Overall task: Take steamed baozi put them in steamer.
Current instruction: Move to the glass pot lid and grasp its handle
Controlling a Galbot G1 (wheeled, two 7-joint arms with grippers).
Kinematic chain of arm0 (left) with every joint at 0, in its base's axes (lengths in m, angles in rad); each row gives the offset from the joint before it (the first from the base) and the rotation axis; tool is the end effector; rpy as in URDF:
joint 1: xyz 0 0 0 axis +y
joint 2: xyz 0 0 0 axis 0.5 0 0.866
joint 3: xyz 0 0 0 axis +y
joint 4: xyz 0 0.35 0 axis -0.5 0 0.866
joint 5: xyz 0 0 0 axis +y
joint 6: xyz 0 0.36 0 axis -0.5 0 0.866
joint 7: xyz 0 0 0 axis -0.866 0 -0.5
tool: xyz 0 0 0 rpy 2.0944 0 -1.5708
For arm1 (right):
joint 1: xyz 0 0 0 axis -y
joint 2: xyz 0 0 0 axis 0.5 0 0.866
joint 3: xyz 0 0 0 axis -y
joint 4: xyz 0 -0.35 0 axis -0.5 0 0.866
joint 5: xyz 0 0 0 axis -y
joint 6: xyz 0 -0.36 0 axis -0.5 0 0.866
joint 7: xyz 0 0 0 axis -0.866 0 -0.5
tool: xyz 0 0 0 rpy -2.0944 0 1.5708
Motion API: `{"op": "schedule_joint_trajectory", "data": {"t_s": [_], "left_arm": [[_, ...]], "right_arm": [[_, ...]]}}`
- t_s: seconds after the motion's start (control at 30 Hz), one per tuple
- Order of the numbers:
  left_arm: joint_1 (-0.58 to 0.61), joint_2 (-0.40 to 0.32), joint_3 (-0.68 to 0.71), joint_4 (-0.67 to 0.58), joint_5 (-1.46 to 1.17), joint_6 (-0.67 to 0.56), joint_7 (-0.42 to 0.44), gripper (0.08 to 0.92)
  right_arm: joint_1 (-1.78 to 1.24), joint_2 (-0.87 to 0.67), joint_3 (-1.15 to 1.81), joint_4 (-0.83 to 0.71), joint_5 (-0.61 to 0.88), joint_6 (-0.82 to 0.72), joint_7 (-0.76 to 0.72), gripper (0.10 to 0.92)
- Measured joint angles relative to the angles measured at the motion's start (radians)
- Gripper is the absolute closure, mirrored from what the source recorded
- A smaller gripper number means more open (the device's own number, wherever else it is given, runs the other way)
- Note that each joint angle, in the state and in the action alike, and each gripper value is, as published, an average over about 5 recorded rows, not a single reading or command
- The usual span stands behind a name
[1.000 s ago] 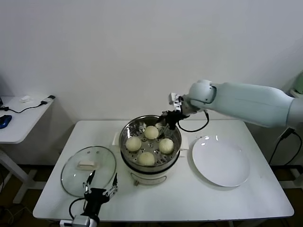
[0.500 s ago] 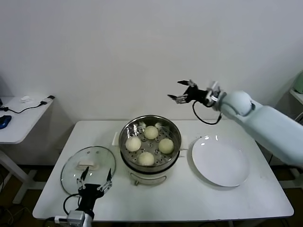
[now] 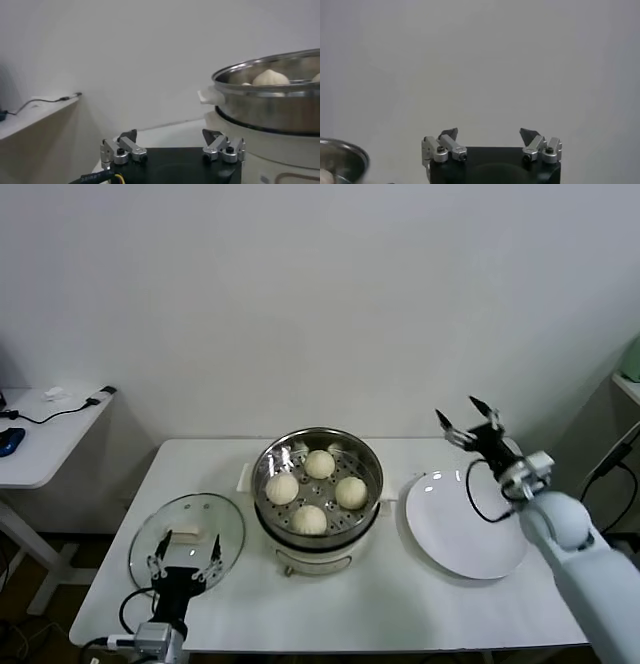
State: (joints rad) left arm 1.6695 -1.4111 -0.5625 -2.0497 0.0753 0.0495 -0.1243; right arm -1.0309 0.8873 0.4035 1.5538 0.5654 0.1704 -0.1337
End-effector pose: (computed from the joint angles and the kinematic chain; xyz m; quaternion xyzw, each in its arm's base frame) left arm 0.1546 0.0416 -0.3322 0.0365 -0.9882 -0.1217 0.0860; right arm 0.3622 -0.1915 -0.2975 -0.1146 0.9905 -0.0592 0.0472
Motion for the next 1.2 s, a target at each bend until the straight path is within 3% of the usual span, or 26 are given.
{"op": "schedule_joint_trajectory", "data": {"t_s": [0.23, 0.53, 0.77, 1.2], "left_arm": [[-0.019, 0.023, -0.011, 0.063, 0.160, -0.073, -0.083, 0.177], [-0.051, 0.103, -0.031, 0.230, 0.653, -0.122, -0.232, 0.177], [-0.089, 0.148, -0.041, 0.355, 0.932, -0.117, -0.248, 0.177], [-0.178, 0.166, -0.024, 0.475, 1.126, -0.069, -0.250, 0.177]], "right_arm": [[-0.261, 0.140, 0.140, 0.010, -0.050, 0.088, 0.022, 0.203], [-0.417, 0.262, 0.199, 0.024, -0.046, 0.106, 0.048, 0.203], [-0.481, 0.305, 0.225, 0.041, -0.036, 0.107, 0.054, 0.203], [-0.541, 0.358, 0.245, 0.063, -0.035, 0.111, 0.054, 0.203]]}}
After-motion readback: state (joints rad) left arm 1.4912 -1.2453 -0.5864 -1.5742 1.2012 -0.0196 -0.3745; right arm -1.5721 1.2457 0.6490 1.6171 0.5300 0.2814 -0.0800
